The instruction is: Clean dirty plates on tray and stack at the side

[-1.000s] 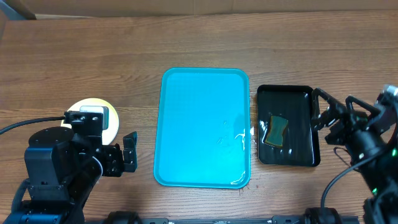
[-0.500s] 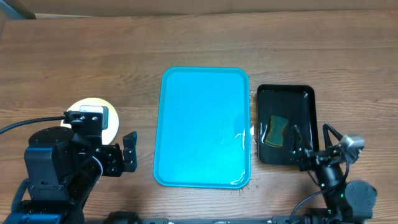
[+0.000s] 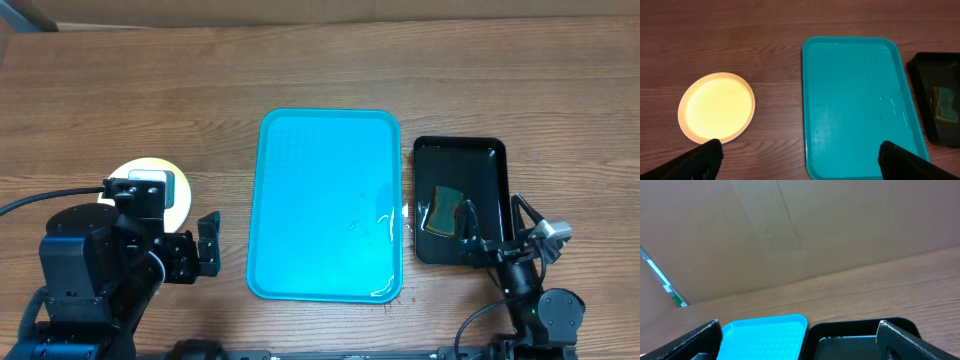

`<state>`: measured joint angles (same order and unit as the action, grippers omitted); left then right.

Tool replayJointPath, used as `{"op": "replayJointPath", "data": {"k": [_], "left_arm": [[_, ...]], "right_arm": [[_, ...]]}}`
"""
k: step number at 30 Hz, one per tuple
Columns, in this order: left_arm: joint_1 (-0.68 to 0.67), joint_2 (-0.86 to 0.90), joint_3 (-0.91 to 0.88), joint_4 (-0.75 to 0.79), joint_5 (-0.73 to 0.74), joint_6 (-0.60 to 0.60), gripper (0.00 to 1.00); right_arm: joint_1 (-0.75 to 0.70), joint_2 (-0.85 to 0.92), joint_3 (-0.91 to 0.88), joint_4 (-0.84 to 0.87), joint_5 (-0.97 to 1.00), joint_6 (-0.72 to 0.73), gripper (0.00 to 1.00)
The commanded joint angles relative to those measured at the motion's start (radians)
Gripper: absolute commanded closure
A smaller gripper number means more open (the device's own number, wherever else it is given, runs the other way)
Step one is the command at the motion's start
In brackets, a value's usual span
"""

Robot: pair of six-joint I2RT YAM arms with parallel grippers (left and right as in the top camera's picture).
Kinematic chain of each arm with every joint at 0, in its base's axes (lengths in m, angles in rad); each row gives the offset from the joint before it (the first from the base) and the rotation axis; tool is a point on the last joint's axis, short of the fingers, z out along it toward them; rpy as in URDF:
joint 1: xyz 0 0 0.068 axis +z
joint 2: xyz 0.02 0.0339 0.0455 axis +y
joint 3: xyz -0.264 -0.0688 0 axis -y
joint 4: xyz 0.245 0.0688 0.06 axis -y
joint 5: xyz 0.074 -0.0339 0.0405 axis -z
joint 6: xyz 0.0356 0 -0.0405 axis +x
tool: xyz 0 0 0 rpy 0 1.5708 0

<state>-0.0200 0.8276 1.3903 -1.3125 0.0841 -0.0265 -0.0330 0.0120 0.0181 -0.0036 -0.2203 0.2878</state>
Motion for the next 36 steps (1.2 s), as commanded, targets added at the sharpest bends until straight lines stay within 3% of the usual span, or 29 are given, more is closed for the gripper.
{"op": "replayJointPath", "data": {"k": [1, 19, 26, 28, 32, 36], "left_arm": [[-0.005, -0.002, 0.011, 0.003, -0.006, -0.011, 0.00], [-0.005, -0.003, 0.008, 0.003, -0.006, -0.011, 0.00], [-0.005, -0.096, -0.063, 0.003, -0.031, 0.001, 0.00], [-0.005, -0.148, -0.117, 0.054, -0.023, -0.019, 0.00], [-0.005, -0.299, -0.355, 0.382, -0.001, -0.112, 0.00], [-0.005, -0.431, -0.568, 0.631, 0.043, -0.113, 0.00]], "right_arm": [[-0.008, -0.009, -0.010, -0.040, 0.010, -0.001, 0.00], [-0.008, -0.007, -0.010, -0.058, 0.010, -0.001, 0.00], [-0.008, -0.007, -0.010, -0.058, 0.010, -0.001, 0.00], [-0.008, -0.007, -0.010, -0.058, 0.010, -0.001, 0.00], [-0.008, -0.007, -0.010, -0.058, 0.010, -0.001, 0.00], [-0.008, -0.007, -0.010, -0.058, 0.010, -0.001, 0.00]]}}
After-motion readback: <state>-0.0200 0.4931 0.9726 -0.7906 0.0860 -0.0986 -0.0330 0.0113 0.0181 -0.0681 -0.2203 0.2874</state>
